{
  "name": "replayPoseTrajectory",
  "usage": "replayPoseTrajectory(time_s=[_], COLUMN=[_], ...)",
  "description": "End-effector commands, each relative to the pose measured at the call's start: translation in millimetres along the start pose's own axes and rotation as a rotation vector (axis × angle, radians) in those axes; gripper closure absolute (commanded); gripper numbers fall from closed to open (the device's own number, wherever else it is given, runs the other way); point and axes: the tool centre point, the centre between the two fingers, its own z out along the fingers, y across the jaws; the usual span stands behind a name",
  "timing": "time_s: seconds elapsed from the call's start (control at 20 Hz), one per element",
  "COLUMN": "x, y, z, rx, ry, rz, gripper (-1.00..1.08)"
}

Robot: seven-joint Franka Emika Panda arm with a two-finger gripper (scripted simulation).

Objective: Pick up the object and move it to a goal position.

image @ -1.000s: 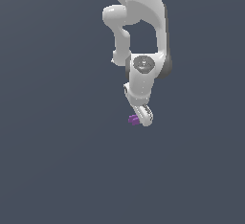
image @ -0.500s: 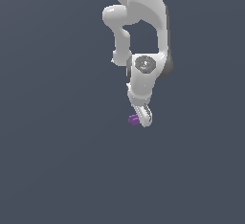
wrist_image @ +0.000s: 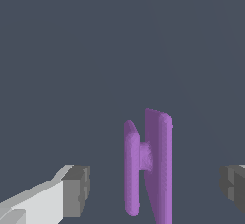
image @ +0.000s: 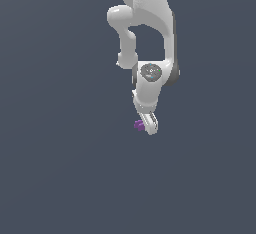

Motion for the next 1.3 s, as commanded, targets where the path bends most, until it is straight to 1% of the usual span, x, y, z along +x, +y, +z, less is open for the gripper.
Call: replayPoseTrajectory(time_s=[0.0, 0.2, 0.4, 0.45, 1.0, 1.25], x=[0.0, -0.1, -0.1, -0.1, 0.0, 4.9], y=[0.9, 0.7, 0.0, 0.0, -0.2, -1.6], z=[12.9, 27.2, 31.4, 31.4, 30.7, 19.9], rx=[-0.001, -0.001, -0.001, -0.001, 0.0, 0.0], ry=[0.0, 0.0, 0.0, 0.0, 0.0, 0.0], rz=[0.001, 0.002, 0.002, 0.002, 0.002, 0.002], gripper=[-0.92, -0.92, -0.92, 1.08, 1.08, 1.08])
